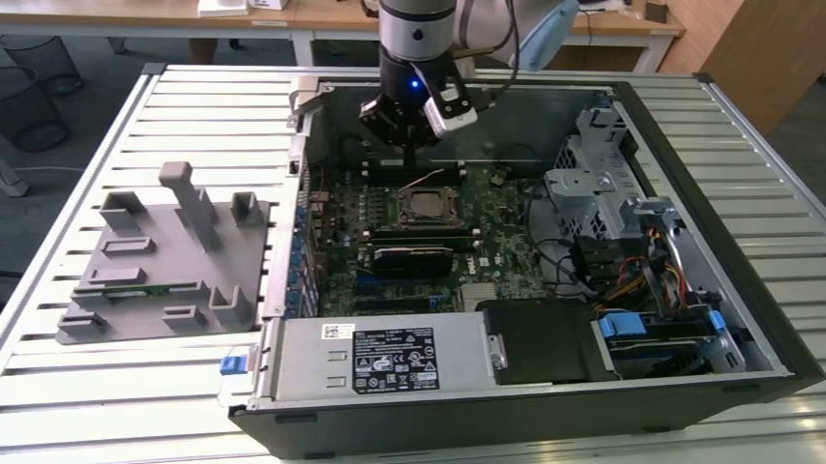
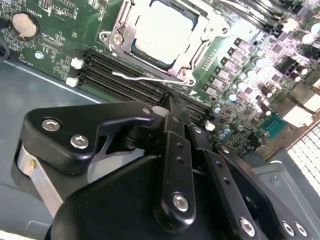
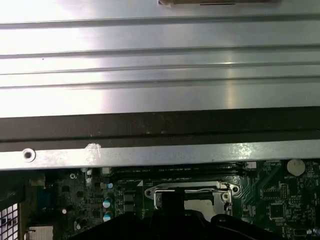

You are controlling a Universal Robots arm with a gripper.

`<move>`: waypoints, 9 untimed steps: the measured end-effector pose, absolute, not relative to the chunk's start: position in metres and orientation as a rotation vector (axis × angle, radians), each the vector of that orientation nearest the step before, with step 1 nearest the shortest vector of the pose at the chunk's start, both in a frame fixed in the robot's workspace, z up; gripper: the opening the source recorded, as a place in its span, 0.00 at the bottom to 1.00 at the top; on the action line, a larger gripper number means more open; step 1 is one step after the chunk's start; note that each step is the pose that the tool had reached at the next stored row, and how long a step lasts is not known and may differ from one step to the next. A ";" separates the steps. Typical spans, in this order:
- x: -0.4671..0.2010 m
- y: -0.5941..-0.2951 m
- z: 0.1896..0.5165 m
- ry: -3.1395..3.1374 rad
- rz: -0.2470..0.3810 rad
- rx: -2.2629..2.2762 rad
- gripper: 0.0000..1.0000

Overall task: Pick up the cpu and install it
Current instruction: 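Install the first cpu locking lever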

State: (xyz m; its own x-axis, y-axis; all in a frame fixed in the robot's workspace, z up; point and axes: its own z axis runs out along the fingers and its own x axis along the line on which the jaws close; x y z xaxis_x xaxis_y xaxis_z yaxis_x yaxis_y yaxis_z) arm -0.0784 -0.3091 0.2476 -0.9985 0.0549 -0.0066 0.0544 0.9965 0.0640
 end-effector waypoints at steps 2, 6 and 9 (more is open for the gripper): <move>-0.078 -0.309 0.247 3.128 0.093 0.082 0.11; -0.078 -0.309 0.245 3.123 0.089 0.020 0.11; -0.078 -0.309 0.243 3.120 0.063 0.010 0.11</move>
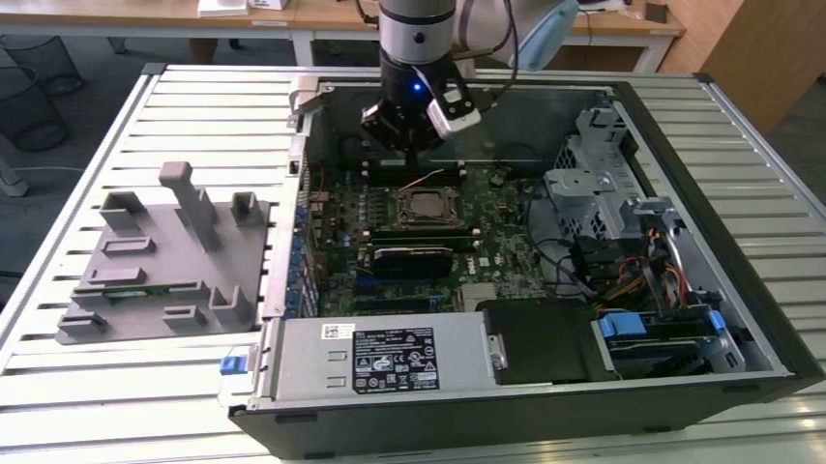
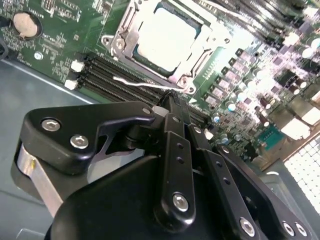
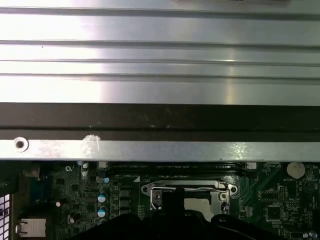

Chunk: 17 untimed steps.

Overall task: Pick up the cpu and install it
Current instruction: 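Install the first cpu locking lever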

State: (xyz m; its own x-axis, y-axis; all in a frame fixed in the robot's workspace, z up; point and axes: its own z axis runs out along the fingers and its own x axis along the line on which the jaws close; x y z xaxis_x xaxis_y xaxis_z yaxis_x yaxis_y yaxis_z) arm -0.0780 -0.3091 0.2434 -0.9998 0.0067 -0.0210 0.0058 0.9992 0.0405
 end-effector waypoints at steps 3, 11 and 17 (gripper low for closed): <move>-0.077 -0.309 0.241 3.117 0.041 0.007 0.11; -0.065 -0.307 0.235 3.117 0.040 0.001 0.11; -0.063 -0.302 0.231 3.117 0.022 -0.010 0.11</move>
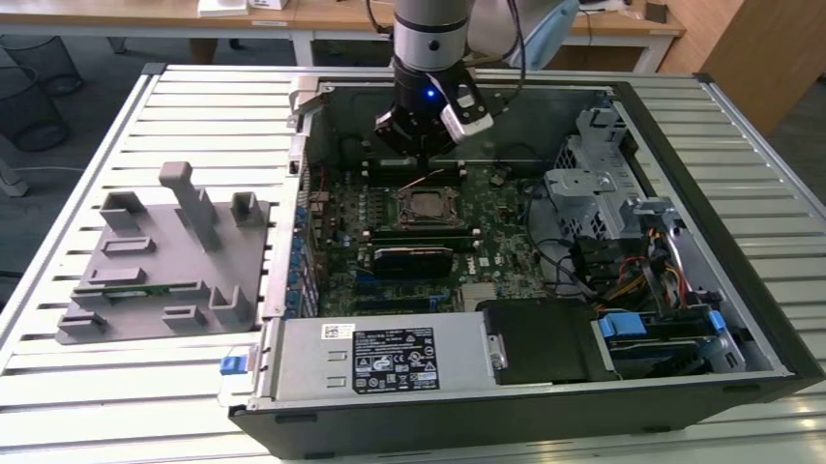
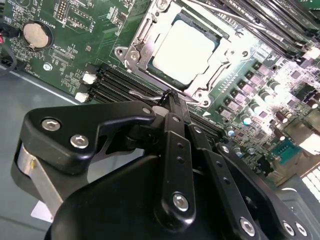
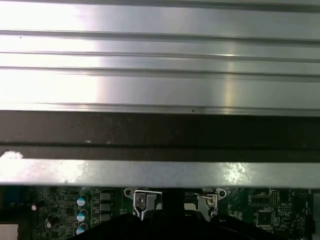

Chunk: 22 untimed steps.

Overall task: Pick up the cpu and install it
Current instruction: 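Install the first cpu locking lever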

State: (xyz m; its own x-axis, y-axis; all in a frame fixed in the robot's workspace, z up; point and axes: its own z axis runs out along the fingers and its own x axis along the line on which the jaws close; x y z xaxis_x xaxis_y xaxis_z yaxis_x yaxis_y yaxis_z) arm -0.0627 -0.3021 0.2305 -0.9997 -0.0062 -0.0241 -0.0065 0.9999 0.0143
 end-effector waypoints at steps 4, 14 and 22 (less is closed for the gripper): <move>-0.062 -0.301 0.229 3.117 0.022 -0.029 0.11; -0.059 -0.295 0.225 3.117 0.022 -0.045 0.11; -0.055 -0.293 0.220 3.117 0.023 -0.047 0.11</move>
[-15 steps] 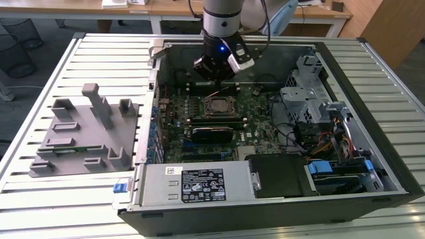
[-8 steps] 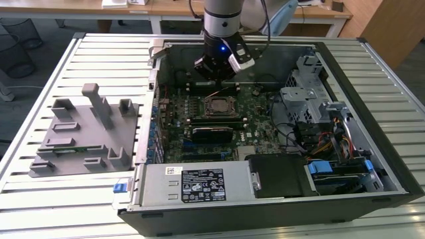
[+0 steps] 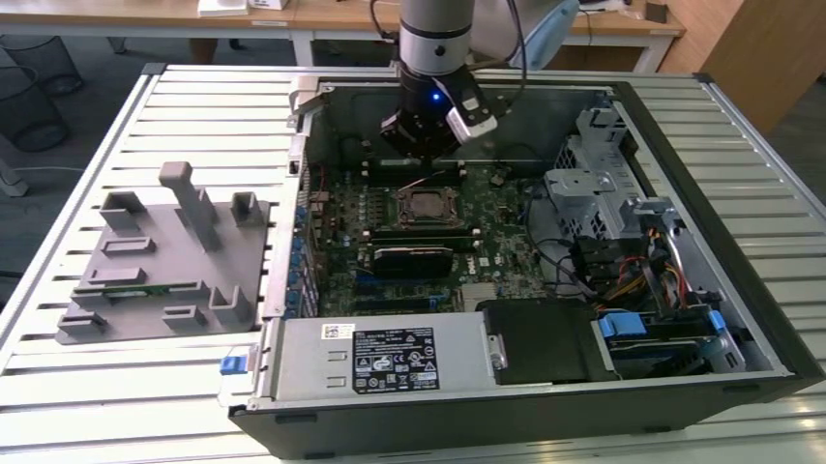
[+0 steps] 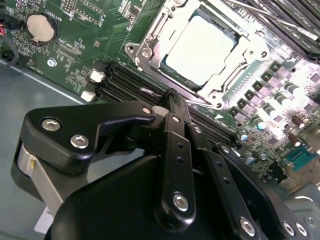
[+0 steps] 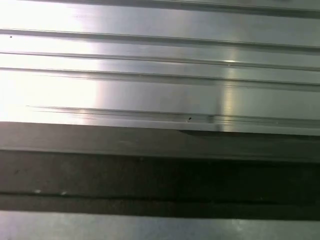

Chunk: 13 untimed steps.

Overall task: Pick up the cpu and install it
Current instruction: 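Install the first cpu locking lever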

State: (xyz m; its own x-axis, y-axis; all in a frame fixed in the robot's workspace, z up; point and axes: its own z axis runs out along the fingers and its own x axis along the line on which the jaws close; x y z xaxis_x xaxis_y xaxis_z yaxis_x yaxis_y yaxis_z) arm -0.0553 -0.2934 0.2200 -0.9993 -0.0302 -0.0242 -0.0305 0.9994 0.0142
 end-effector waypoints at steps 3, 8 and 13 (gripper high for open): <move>-0.054 -0.293 0.218 3.117 0.022 -0.048 0.11; -0.051 -0.292 0.214 3.117 0.022 -0.050 0.11; -0.048 -0.292 0.210 3.117 0.022 -0.051 0.11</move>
State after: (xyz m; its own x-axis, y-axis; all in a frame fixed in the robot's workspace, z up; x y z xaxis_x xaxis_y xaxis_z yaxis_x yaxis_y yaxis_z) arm -0.0483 -0.2920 0.2099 -0.9992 -0.0325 -0.0239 -0.0329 0.9994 0.0140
